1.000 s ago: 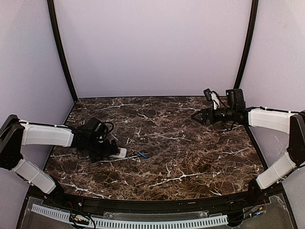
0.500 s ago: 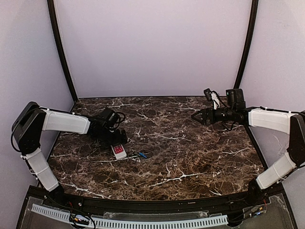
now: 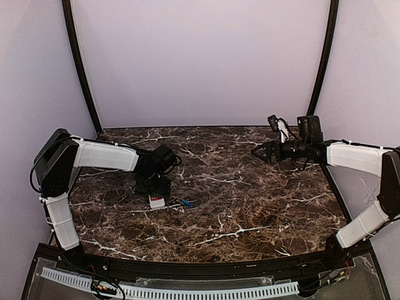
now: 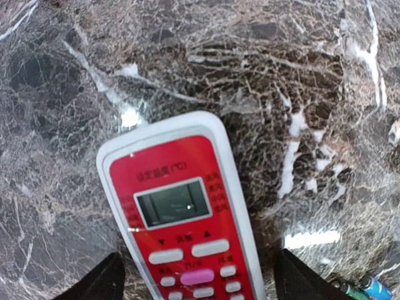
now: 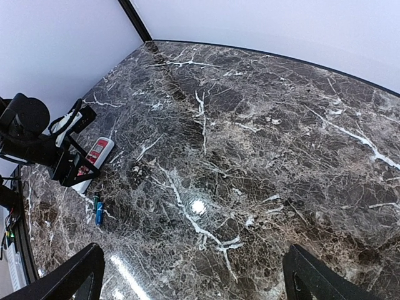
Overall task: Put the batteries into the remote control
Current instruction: Pick up the remote control from the center of the board.
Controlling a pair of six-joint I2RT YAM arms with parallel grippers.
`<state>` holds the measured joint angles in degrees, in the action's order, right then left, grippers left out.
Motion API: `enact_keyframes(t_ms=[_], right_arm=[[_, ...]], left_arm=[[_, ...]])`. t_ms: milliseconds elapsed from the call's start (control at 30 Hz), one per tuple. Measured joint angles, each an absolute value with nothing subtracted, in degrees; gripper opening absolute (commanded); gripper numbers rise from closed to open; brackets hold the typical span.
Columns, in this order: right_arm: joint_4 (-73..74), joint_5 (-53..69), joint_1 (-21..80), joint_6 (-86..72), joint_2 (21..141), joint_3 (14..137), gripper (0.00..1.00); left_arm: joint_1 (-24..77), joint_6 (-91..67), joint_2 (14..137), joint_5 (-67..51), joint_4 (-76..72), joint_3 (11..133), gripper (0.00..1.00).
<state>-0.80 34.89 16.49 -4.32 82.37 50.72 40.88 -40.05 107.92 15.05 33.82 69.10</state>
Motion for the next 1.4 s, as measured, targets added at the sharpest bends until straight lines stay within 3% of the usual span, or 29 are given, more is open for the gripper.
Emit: enact_keyframes(t_ms=[133, 200, 300, 467, 700, 1000, 1233, 1400], right_arm=[[-0.8, 34.9, 16.5, -4.3, 81.9, 50.7, 0.99], [-0.8, 34.9, 16.5, -4.3, 81.8, 50.7, 0.99], [-0.8, 35.2, 16.5, -4.3, 81.8, 50.7, 0.98], [-0.8, 35.8, 16.5, -4.3, 81.5, 50.7, 0.99], [-0.8, 36.0, 16.5, -4.3, 80.6, 50.7, 0.99], [-0.8, 36.7, 16.5, -4.4, 80.6, 50.7, 0.99], [-1.3, 40.8, 16.5, -3.6, 80.1, 50.4, 0.99], [-4.4, 47.4, 17.0, -2.0, 76.6, 48.9, 0.99]], left_arm=[[41.8, -40.1, 107.9, 16.2, 34.6, 69.0, 0.58], [41.9, -40.2, 107.9, 16.4, 34.6, 68.9, 0.55], [41.9, -40.0, 107.9, 16.6, 34.6, 68.9, 0.55], [41.5, -39.2, 107.5, 15.9, 34.3, 68.6, 0.66], [40.2, -39.4, 105.9, 13.6, 32.6, 66.1, 0.69], [38.8, -39.4, 103.4, 10.3, 27.7, 62.1, 0.51], [38.5, -32.1, 98.9, 8.8, 28.0, 61.3, 0.49], [38.4, -22.7, 90.9, 0.1, 28.2, 65.1, 0.45]])
